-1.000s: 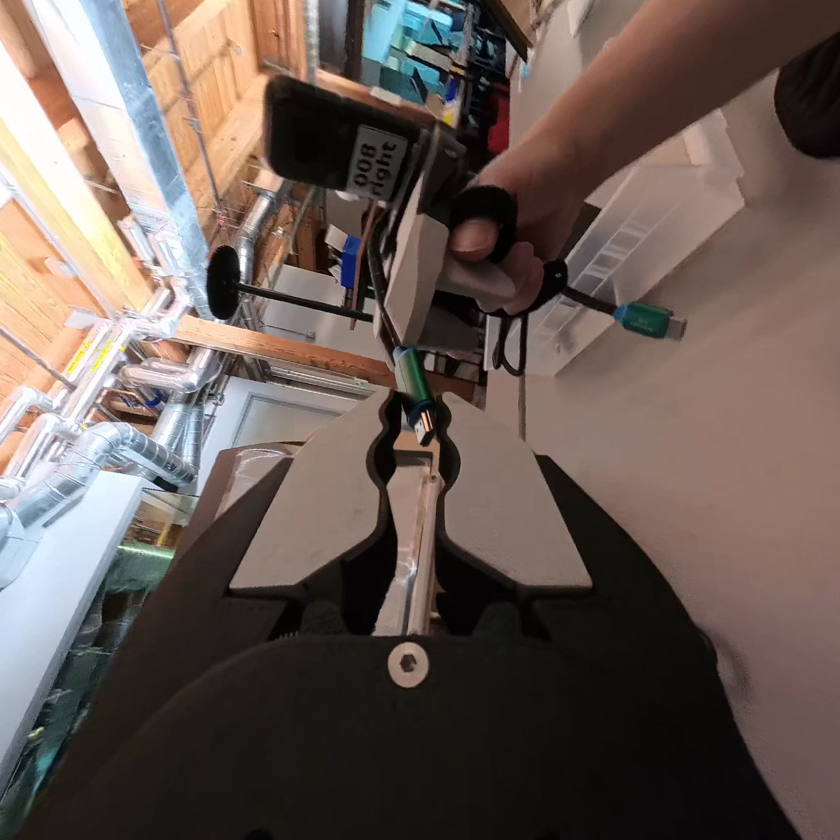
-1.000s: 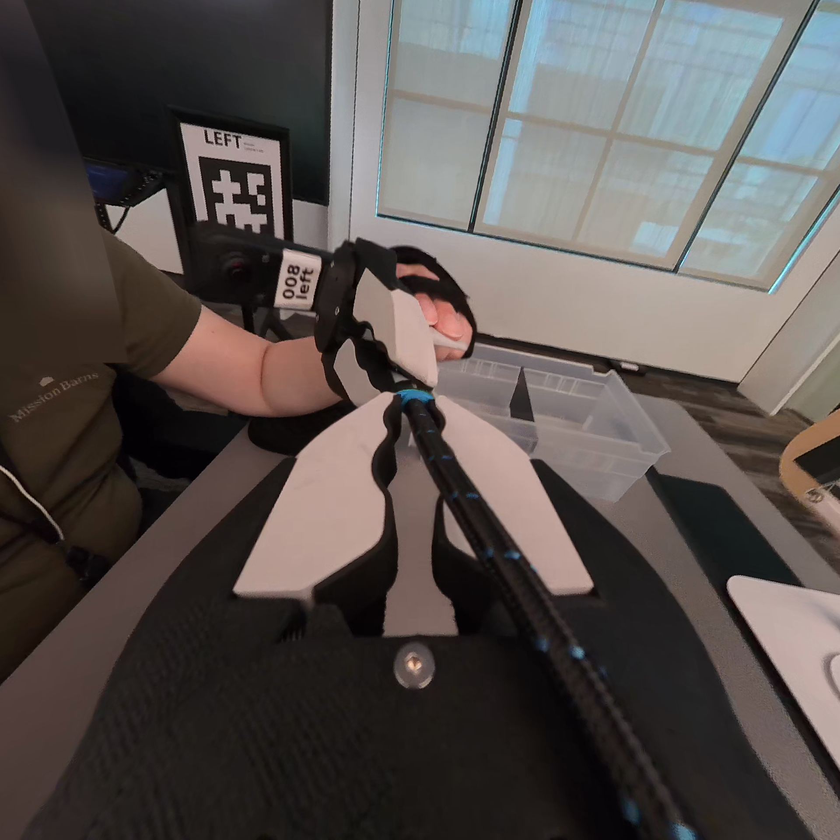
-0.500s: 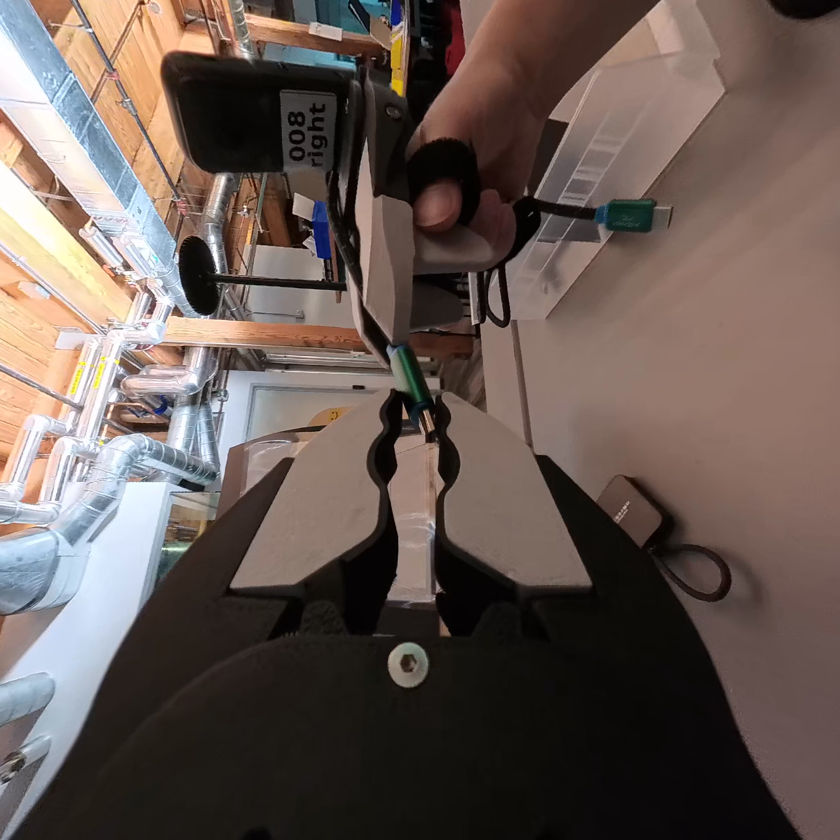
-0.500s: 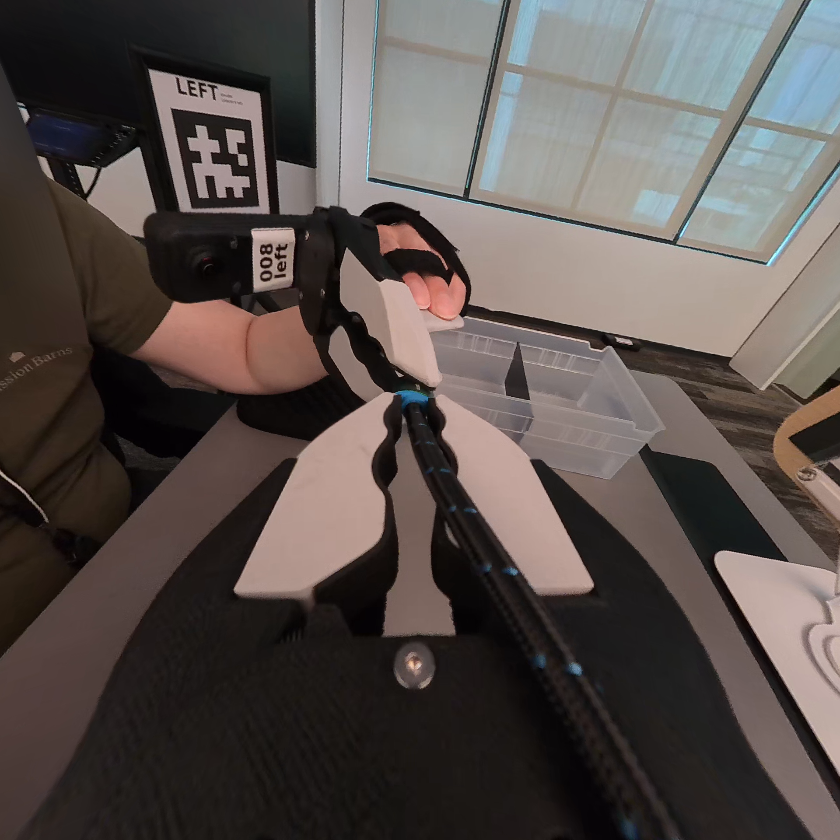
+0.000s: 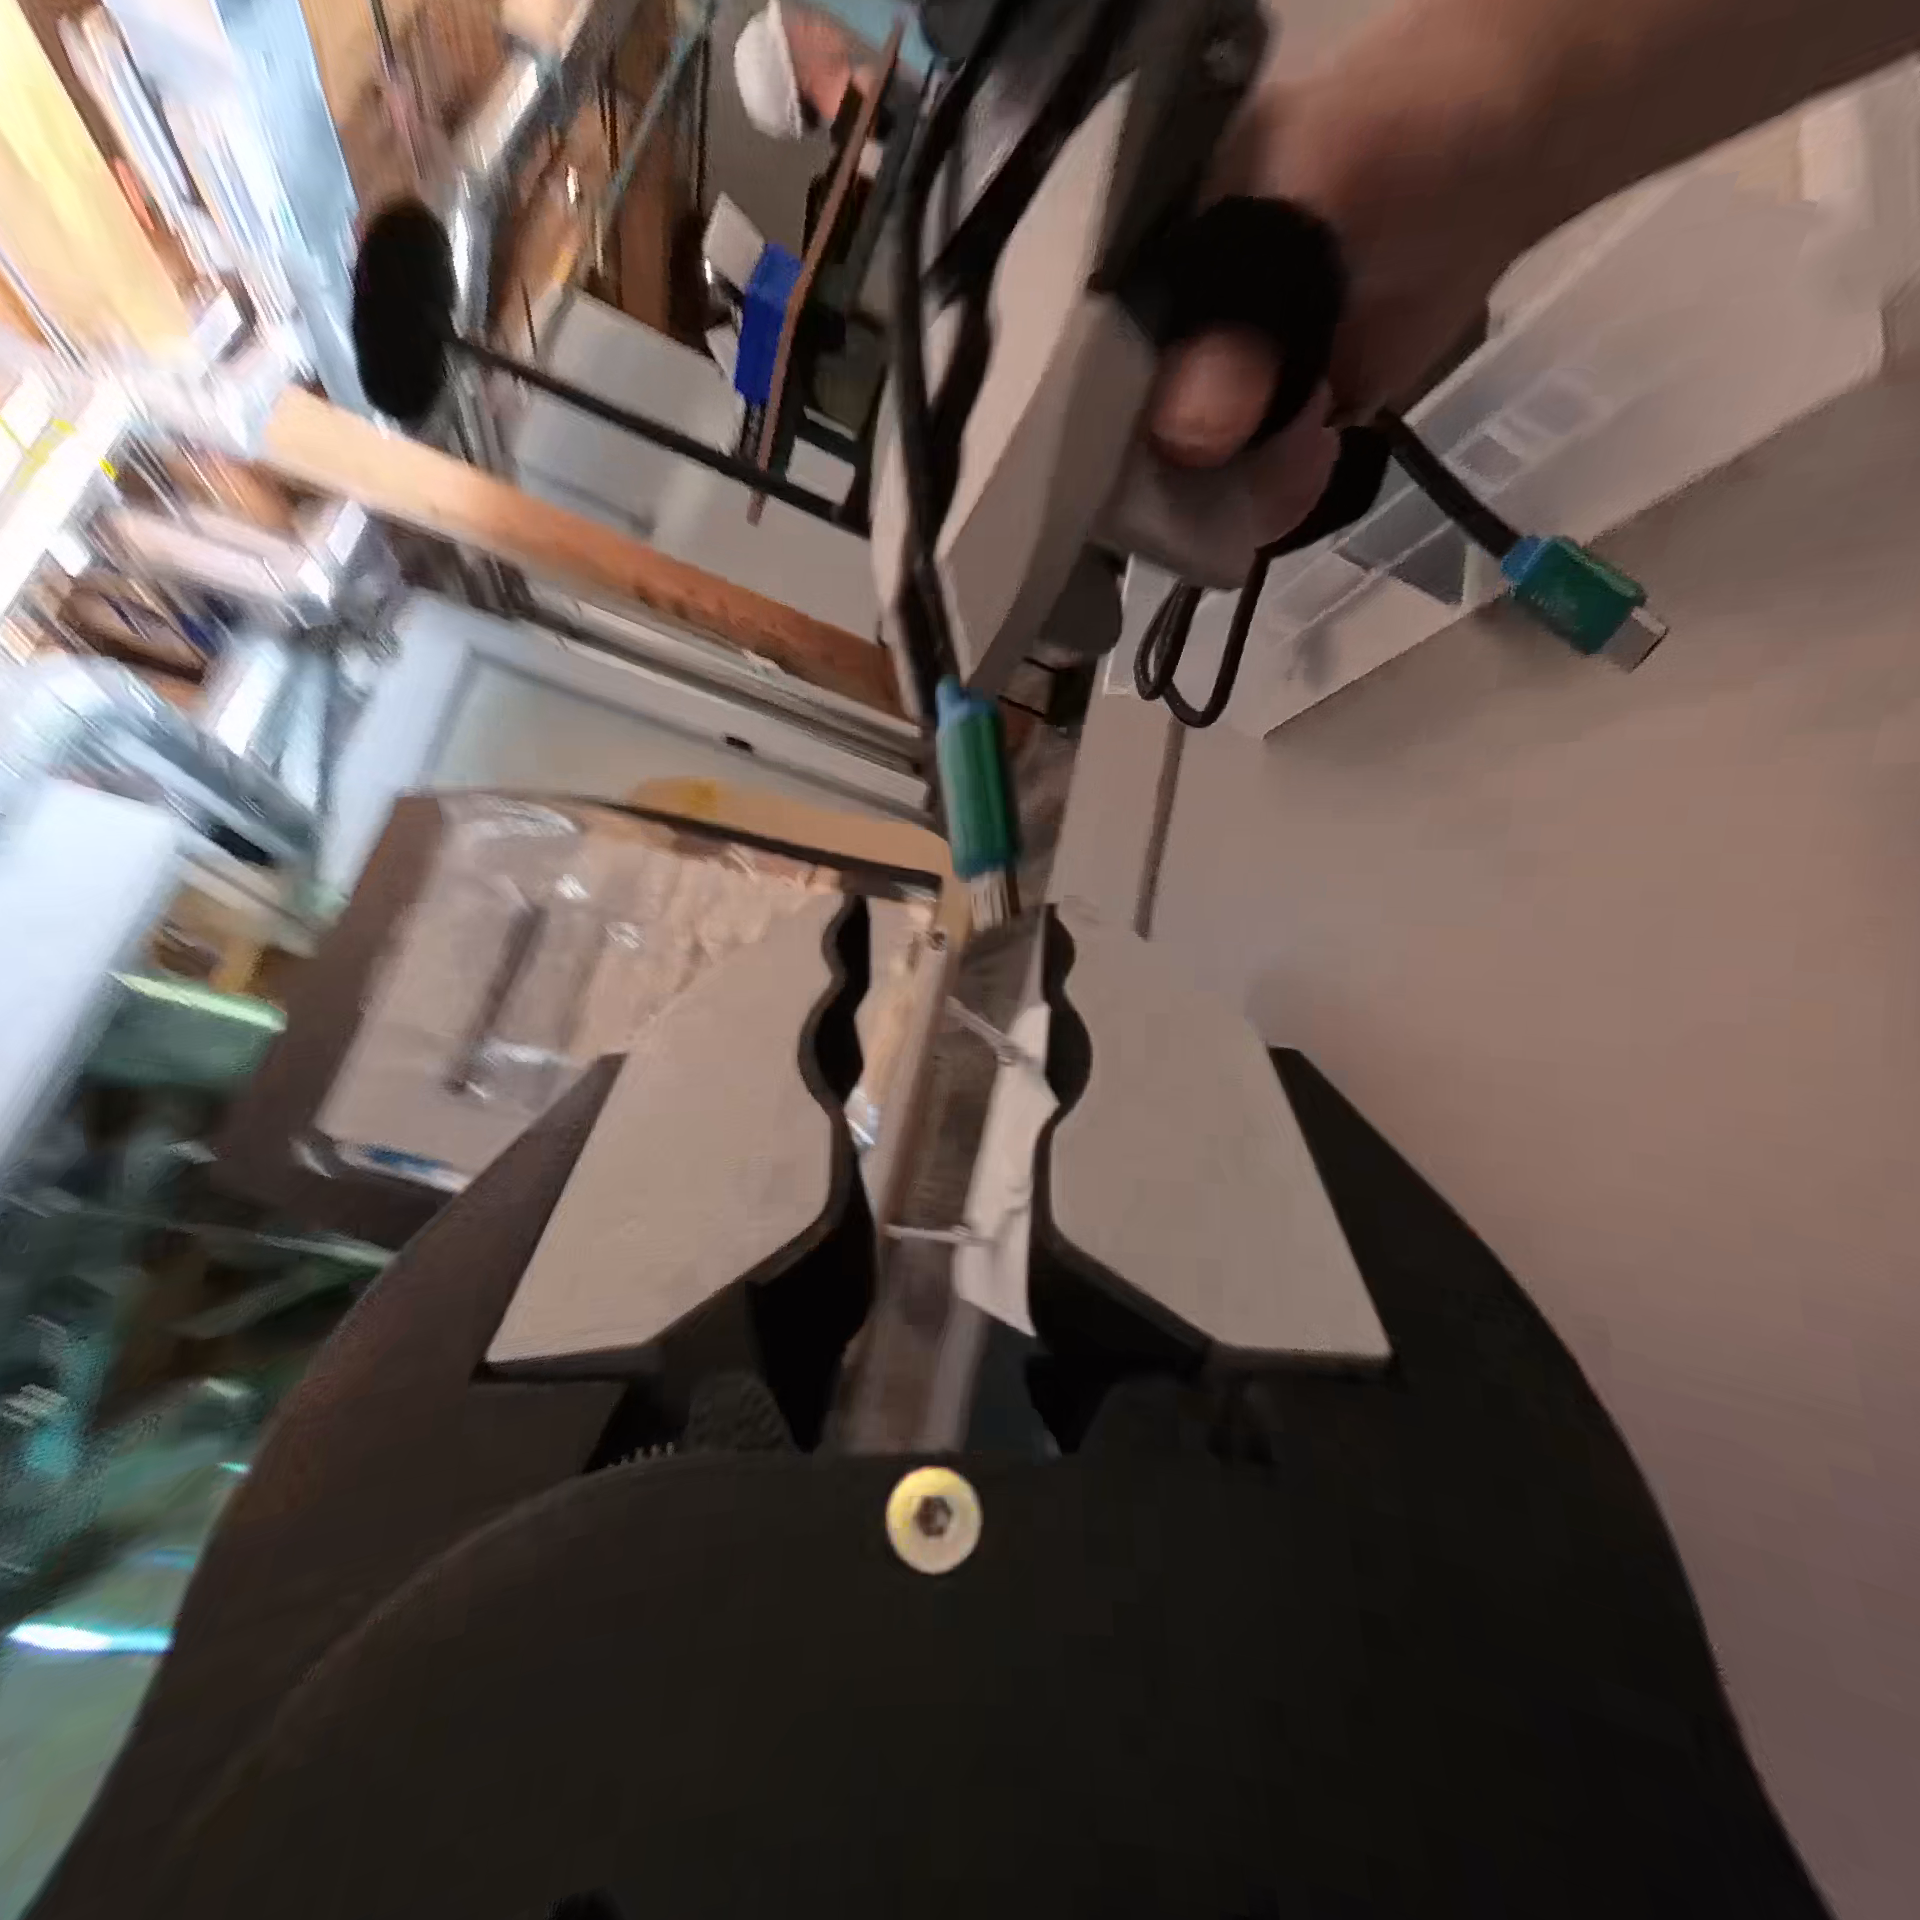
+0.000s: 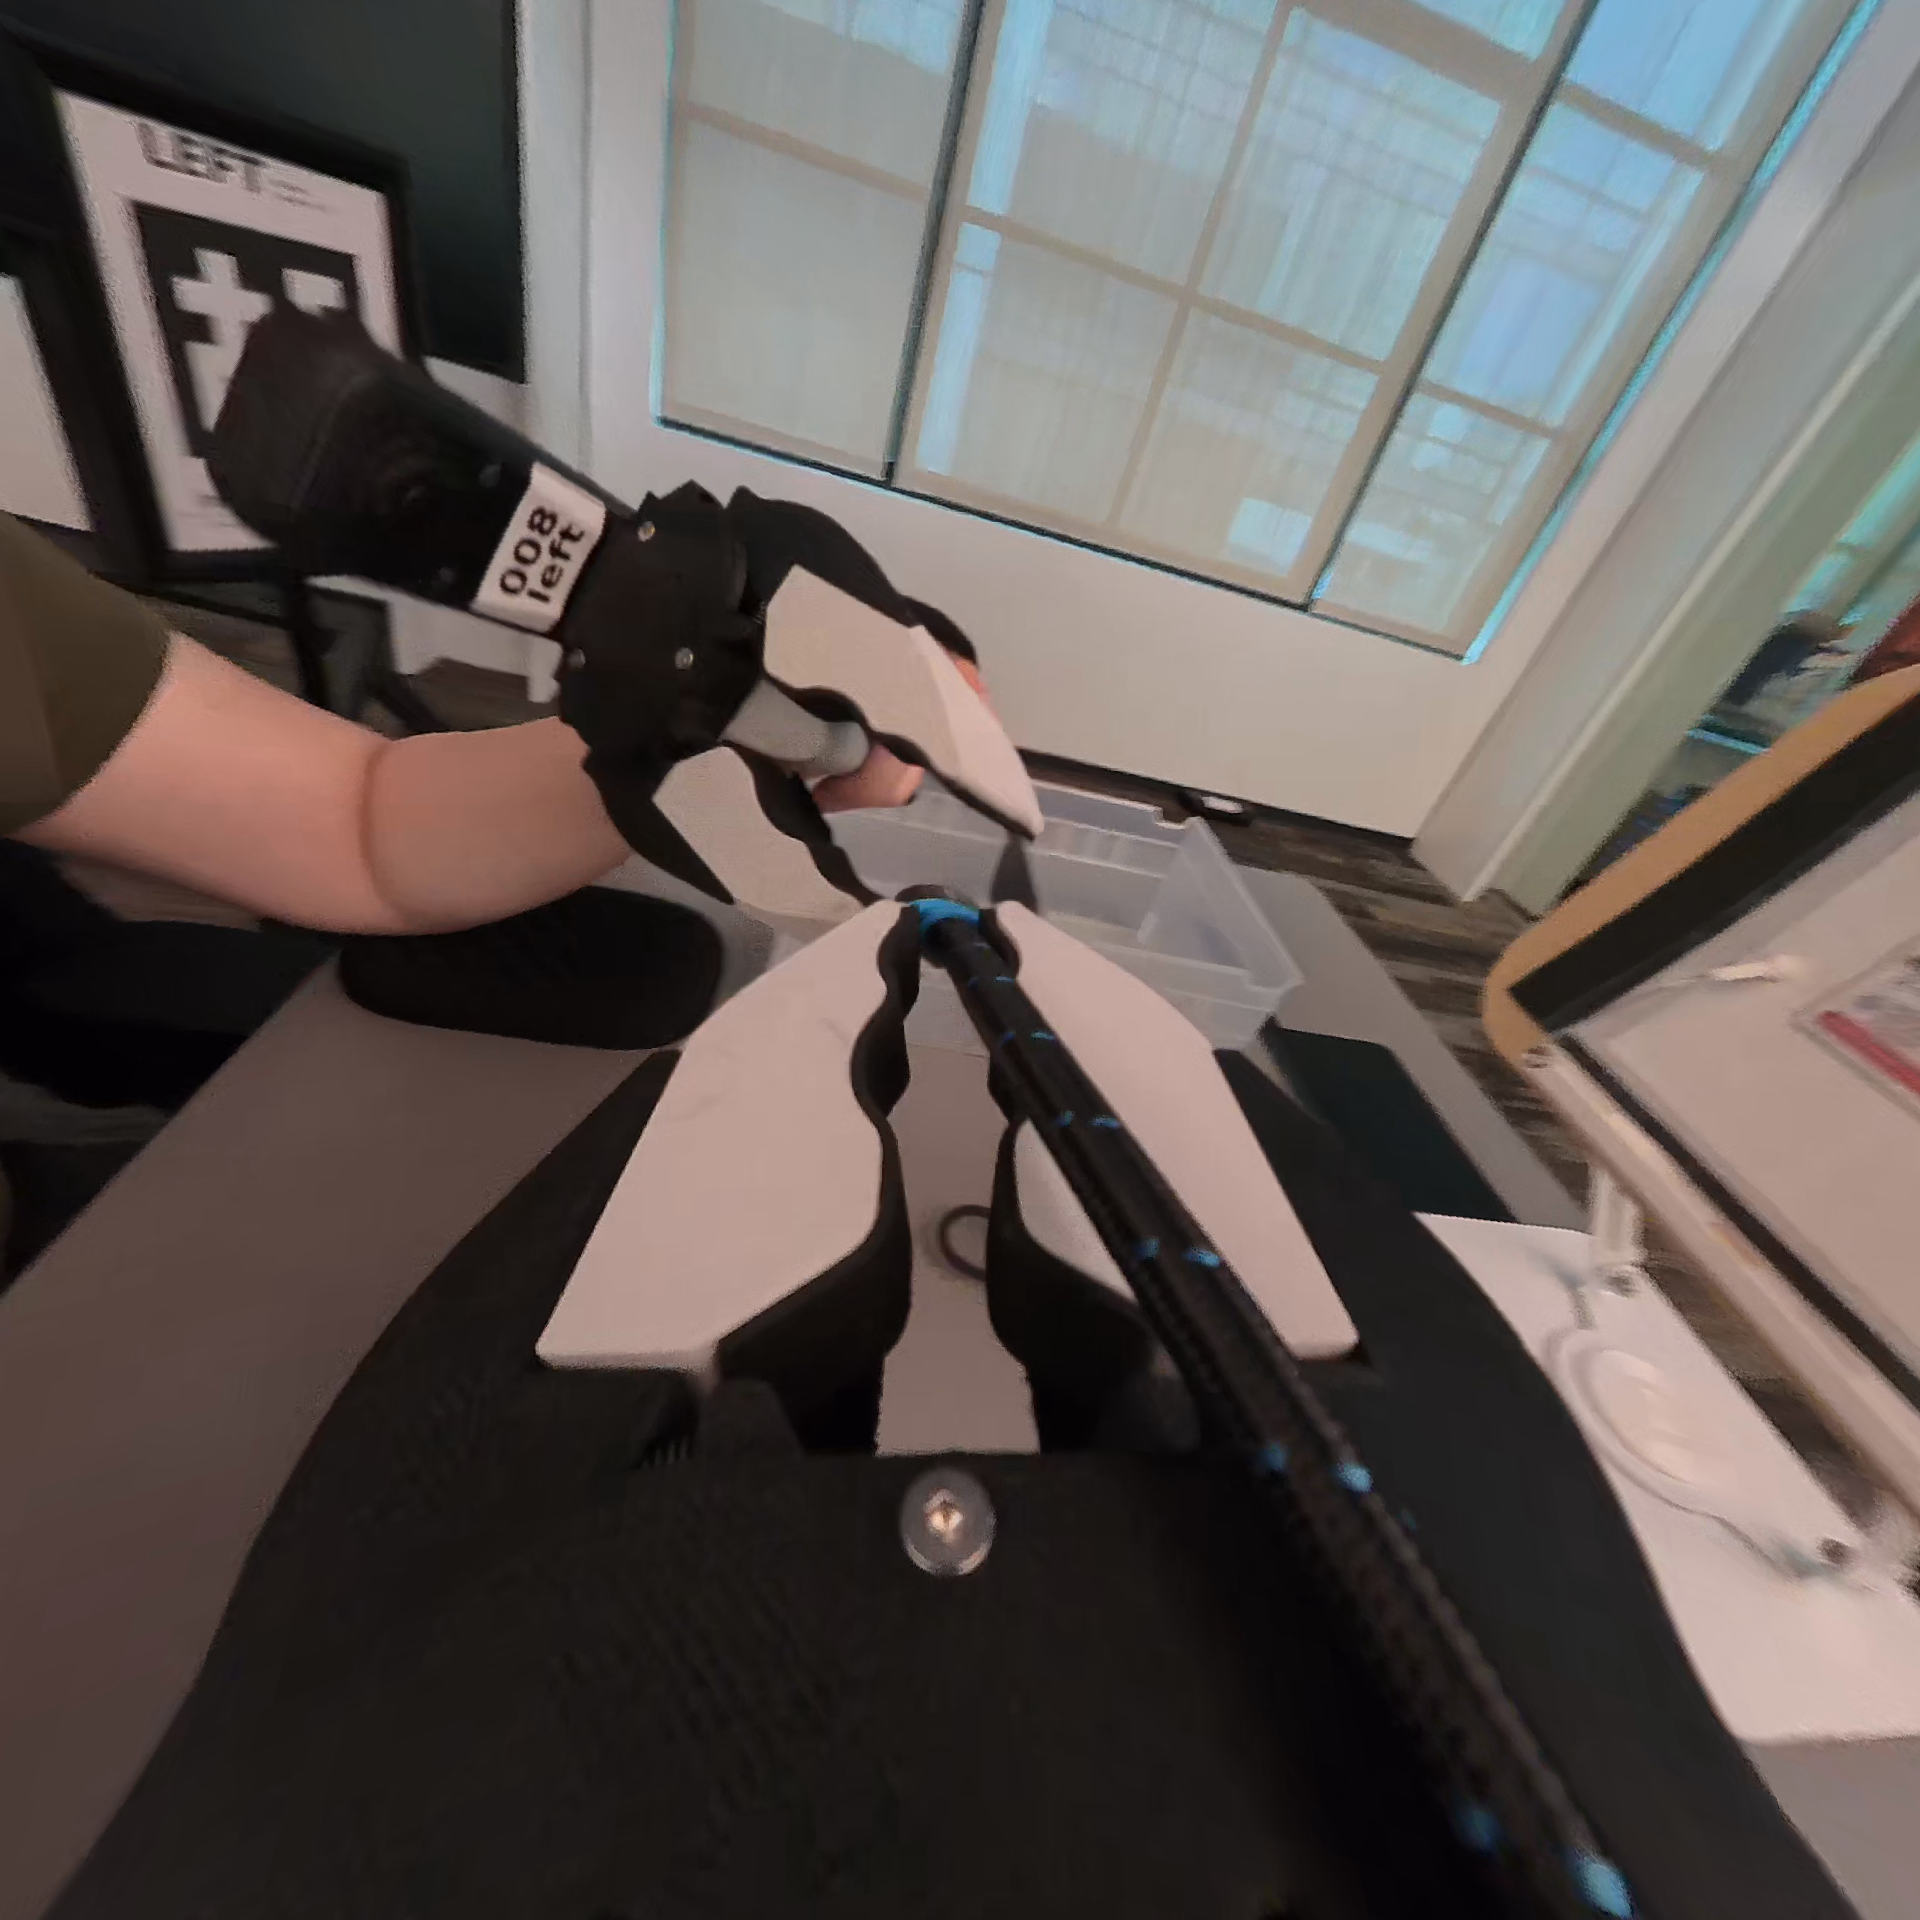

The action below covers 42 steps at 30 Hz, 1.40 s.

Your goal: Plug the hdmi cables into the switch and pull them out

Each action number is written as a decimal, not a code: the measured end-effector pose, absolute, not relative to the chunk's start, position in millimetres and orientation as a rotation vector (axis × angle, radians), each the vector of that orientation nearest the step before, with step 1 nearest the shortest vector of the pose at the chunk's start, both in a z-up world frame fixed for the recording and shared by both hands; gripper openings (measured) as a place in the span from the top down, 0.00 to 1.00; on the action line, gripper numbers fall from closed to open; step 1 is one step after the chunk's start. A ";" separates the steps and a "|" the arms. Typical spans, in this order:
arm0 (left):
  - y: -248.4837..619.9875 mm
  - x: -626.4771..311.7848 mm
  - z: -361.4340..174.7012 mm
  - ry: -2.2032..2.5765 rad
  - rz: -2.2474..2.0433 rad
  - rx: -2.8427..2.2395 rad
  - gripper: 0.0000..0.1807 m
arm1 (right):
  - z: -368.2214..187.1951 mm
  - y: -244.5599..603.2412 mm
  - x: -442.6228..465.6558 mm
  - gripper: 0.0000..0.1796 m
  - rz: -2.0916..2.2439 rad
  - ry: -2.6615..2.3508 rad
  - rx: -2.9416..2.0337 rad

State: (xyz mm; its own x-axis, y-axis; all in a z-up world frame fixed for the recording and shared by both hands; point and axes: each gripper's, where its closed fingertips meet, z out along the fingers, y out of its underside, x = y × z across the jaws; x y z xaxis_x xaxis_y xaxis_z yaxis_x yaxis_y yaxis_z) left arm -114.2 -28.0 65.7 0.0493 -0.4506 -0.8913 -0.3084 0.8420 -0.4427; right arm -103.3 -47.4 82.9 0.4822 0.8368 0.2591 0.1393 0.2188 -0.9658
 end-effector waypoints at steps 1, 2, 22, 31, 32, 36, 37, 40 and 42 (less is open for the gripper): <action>-21.2 -114.6 67.2 1.537 -0.181 -0.712 0.77 | 88.6 -47.1 -96.5 0.94 0.574 -0.961 -1.273; -12.1 -115.2 68.9 1.508 -0.239 -0.810 0.73 | 95.1 -47.4 -89.2 0.94 0.544 -0.936 -1.267; 102.1 -101.3 -140.8 1.357 -0.133 -1.875 0.47 | 160.4 -98.6 -71.8 0.94 0.277 -0.940 -1.096; 99.0 -98.2 -156.4 1.326 -0.421 -2.002 0.58 | 160.2 -99.5 -66.7 0.94 0.261 -0.950 -1.094; 99.6 -97.8 -156.3 1.326 -0.420 -1.998 0.58 | 159.6 -98.9 -66.4 0.94 0.257 -0.953 -1.096; 101.4 -94.8 -154.7 1.344 -0.403 -1.954 0.61 | 155.2 -94.8 -70.6 0.94 0.262 -0.969 -1.115; 101.1 -94.1 -154.4 1.357 -0.401 -1.942 0.62 | 154.1 -93.1 -71.3 0.94 0.261 -0.973 -1.120; 101.2 -93.7 -154.5 1.396 -0.405 -1.946 0.62 | 150.9 -89.4 -73.6 0.94 0.265 -0.987 -1.131; 101.2 -94.8 -155.7 1.387 -0.435 -1.985 0.62 | 146.7 -88.2 -74.7 0.94 0.257 -0.995 -1.140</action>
State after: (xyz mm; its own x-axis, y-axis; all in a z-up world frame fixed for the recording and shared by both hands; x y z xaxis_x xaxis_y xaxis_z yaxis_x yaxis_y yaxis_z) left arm -94.8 101.2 -155.7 0.3799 -0.9195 -0.1015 -0.6970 -0.2123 -0.6850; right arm -74.7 -88.2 146.7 0.5678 0.6316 0.5278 0.2964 0.4413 -0.8470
